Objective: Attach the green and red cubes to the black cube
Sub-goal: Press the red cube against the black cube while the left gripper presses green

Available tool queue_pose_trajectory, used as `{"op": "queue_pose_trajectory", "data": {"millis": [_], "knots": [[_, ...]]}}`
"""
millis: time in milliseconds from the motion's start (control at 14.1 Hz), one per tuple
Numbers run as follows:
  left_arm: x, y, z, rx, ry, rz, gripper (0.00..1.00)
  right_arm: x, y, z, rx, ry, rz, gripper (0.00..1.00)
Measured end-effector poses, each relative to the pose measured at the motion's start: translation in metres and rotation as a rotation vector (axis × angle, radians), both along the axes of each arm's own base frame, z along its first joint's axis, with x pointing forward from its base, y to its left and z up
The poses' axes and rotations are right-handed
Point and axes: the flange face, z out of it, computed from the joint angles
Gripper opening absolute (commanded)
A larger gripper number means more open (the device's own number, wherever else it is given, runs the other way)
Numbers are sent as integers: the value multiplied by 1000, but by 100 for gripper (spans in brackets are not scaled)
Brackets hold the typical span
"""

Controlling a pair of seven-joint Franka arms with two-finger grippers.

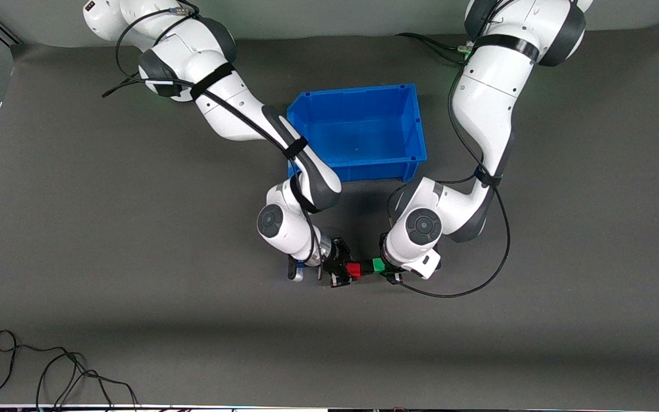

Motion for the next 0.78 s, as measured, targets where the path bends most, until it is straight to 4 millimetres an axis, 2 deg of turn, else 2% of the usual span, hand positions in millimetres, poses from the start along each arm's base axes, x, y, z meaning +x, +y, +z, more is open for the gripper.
{"op": "queue_pose_trajectory", "data": {"millis": [71,142,283,425,496,566,637,779], "knots": [[0,0,0,1,0,1,11,0,0,0,0,0,1,26],[0,1,0,1,0,1,32,0,1,0,-1,-1,2,26],[1,1,0,2,-1,1,55,0,2,2,-1,-6,6,27],[0,-2,1,-3,-3,-2,69,-1,9,10,8,-15,11,29],[-1,-4,2,-5,-4,-4,70,-3,13,15,14,-19,13,36],[-1,-5,3,-7,-5,-6,70,-4,16,20,19,-22,14,77],[0,-6,4,-8,-7,-6,70,-4,17,23,22,-23,13,100],[0,-6,5,-10,-10,-5,69,-3,16,25,17,-29,16,100]]}}
